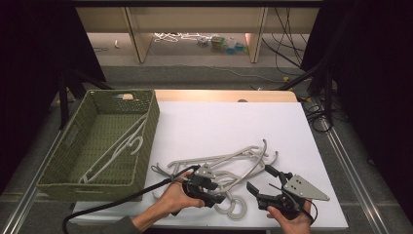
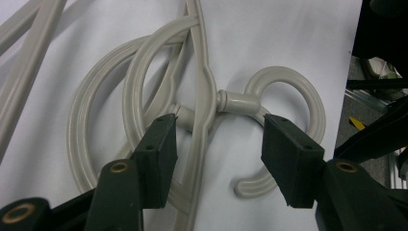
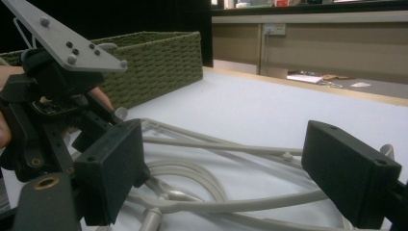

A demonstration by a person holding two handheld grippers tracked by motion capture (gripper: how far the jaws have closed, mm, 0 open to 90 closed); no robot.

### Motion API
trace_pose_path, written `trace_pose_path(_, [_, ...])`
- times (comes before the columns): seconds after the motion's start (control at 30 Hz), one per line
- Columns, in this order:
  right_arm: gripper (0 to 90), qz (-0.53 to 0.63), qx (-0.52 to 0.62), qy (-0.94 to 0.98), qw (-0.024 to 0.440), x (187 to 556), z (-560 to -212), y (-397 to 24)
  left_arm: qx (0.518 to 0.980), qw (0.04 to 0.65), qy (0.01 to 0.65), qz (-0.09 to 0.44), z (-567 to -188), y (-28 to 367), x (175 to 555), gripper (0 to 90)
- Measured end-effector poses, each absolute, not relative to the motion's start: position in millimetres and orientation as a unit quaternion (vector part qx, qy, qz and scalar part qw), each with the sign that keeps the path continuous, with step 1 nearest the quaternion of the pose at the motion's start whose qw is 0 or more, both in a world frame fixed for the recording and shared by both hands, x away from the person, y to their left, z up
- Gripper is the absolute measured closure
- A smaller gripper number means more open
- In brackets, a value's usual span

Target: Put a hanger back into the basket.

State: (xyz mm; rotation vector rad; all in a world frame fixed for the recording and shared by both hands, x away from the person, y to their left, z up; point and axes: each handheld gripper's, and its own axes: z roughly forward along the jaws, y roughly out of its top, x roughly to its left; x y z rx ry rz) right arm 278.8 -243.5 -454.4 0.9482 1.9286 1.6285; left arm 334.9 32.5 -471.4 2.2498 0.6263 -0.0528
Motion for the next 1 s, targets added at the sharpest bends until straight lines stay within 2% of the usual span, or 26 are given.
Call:
trace_pose_path(0.13, [15.8, 0.593, 0.34, 0.695, 0.22, 280, -455, -243, 0.903, 0.371, 0.215, 0.001, -471, 21, 332, 44.8])
trace_pose_path(0.27, [15.8, 0.587, 0.342, 0.7, 0.222, 278, -454, -243, 0.911, 0.348, 0.223, 0.003, -474, 17, 335, 44.1])
trace_pose_path(0.5, [15.8, 0.585, 0.345, 0.699, 0.224, 277, -454, -245, 0.917, 0.335, 0.219, -0.003, -480, 17, 338, 51.5])
trace_pose_path(0.87, [16.0, 0.585, 0.345, 0.7, 0.224, 277, -454, -245, 0.924, 0.324, 0.204, 0.012, -478, 22, 344, 77.1])
trace_pose_path(1.0, [16.1, 0.586, 0.345, 0.698, 0.222, 277, -454, -245, 0.925, 0.323, 0.2, 0.011, -478, 22, 343, 79.0])
